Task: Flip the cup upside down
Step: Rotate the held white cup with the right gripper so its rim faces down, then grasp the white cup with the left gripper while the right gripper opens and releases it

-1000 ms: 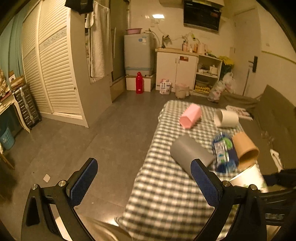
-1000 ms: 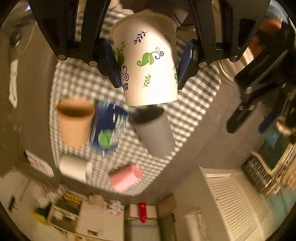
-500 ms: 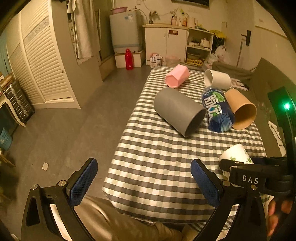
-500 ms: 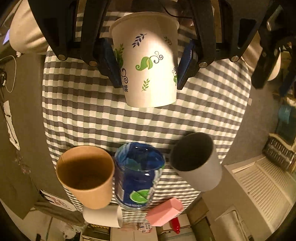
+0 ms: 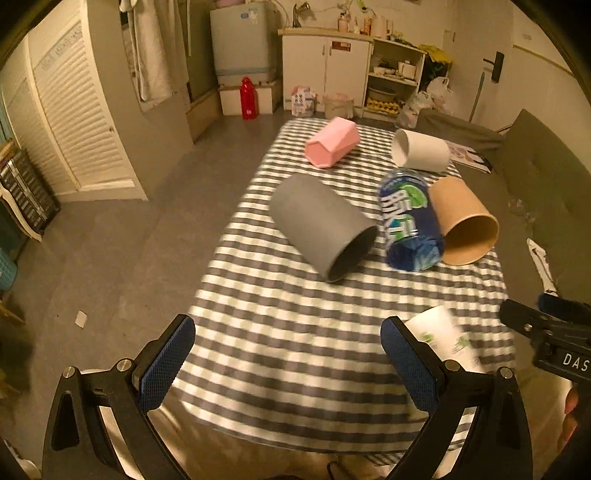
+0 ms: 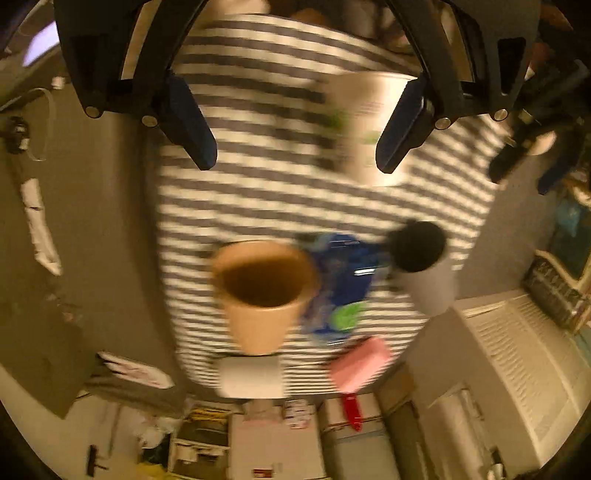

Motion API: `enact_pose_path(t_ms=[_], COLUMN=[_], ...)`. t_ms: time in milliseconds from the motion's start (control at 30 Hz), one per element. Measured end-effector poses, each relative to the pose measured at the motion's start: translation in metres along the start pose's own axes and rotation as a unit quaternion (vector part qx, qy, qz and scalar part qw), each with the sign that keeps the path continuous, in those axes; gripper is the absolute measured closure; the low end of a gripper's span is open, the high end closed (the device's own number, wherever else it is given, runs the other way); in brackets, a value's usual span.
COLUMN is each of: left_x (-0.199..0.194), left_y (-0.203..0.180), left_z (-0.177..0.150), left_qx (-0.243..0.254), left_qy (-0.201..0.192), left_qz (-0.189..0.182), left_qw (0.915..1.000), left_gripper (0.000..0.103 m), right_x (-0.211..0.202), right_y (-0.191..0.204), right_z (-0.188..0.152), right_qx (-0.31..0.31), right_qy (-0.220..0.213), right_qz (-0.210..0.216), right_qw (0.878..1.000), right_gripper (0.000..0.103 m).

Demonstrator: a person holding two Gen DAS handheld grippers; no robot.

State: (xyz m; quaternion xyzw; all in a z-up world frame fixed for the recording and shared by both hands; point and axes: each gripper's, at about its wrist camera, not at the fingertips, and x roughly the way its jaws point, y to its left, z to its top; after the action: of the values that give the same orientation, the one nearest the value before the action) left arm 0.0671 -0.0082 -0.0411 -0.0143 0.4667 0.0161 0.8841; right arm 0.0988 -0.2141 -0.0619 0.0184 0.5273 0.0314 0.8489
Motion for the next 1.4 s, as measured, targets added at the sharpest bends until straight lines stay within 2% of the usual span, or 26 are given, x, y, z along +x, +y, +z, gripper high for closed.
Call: enact_pose_path(t_ms=[167,367,467,600,733,800,867,967,1100,1333,1400], left_x=[0.013,0.034,0.047,0.062,0.067,0.065,0.06,0.05,0.034,0.025,0.023], left_y=[-0.036,-0.077,-0.086,-0.095,-0.099,-0.101,-0.102,-0.101,-0.098,-0.109,-0.109], left_z=[0.01,0.016,0.016,0.011,0.007,0.009,0.014,0.031,0.04,0.017,0.011], left_qx=[0.006,0.025,0.023,0.035,0.044,0.044,0.048,0.052,0.061,0.106,0.112], left_qy=[0.043,0.098,0.13,0.168,0.192,0.196,0.186,0.15,0.084,0.011,0.003], left_qz=[-0.025,-0.053,-0.069,-0.072,-0.086,-0.1,-0.103,-0.104,-0.093,-0.066,-0.068], left_qw=[0.9987,0.9935,0.9888,0.9825,0.9766,0.9745,0.976,0.9817,0.9902,0.9921,0.9914], left_gripper=[0.0,0.0,0.001,0.002,0.035,0.038,0.038,0.039,0.039,0.039,0.039], right_x=[-0.004,0.008,0.012,0.015,0.016,0.017,0.016,0.012,0.008,0.008,0.007], right_y=[-0.053,-0.094,-0.1,-0.106,-0.108,-0.108,-0.107,-0.101,-0.094,-0.082,-0.081], right_z=[-0.002,-0.01,-0.011,-0.013,-0.015,-0.016,-0.016,-0.017,-0.019,-0.03,-0.031], right_qx=[0.022,0.058,0.069,0.076,0.08,0.082,0.082,0.079,0.074,0.063,0.062], right_qy=[0.003,0.017,0.02,0.019,0.02,0.021,0.019,0.013,0.007,0.013,0.013], right_qz=[-0.039,-0.022,-0.015,-0.009,-0.007,-0.007,-0.008,-0.01,-0.012,-0.019,-0.024], right_qw=[0.999,0.998,0.997,0.997,0.997,0.996,0.996,0.997,0.997,0.998,0.998], right_gripper=[0.015,0.015,0.015,0.015,0.015,0.015,0.015,0.015,0.015,0.015,0.015])
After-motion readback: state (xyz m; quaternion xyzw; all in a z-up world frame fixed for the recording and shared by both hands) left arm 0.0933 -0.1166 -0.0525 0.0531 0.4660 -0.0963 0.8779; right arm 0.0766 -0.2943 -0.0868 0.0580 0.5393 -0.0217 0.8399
